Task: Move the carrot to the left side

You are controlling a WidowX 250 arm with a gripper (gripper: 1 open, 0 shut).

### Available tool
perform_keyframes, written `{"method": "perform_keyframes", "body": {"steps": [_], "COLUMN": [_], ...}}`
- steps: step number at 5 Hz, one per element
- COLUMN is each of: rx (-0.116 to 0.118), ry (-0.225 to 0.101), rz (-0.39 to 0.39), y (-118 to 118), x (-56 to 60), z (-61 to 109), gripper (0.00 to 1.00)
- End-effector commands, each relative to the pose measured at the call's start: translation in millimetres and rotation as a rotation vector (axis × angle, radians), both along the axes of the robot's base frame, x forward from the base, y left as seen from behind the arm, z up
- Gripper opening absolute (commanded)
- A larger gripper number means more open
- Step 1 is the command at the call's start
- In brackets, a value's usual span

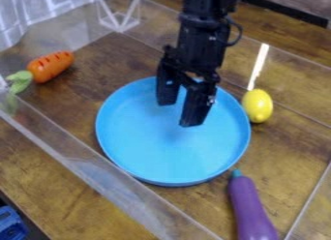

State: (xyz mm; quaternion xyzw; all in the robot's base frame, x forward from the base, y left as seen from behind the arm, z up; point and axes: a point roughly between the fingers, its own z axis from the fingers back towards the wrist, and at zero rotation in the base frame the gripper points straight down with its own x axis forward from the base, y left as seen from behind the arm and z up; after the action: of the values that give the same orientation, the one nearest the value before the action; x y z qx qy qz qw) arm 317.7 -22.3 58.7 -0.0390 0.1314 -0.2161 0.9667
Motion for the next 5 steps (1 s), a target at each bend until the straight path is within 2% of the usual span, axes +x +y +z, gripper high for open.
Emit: {"method": "perform_keyframes", "body": {"steps": [1,3,5], "rx": [0.018,0.023,0.041], "ry": [-0.091,-0.097,-0.102], "rz": [-0.008,0.016,-0.007], "y": [25.1,46.5,84.1], "x": [17.1,28.2,31.2], "z": [37.0,45.9,45.9], "gripper": [1.00,1.00,1.00]}}
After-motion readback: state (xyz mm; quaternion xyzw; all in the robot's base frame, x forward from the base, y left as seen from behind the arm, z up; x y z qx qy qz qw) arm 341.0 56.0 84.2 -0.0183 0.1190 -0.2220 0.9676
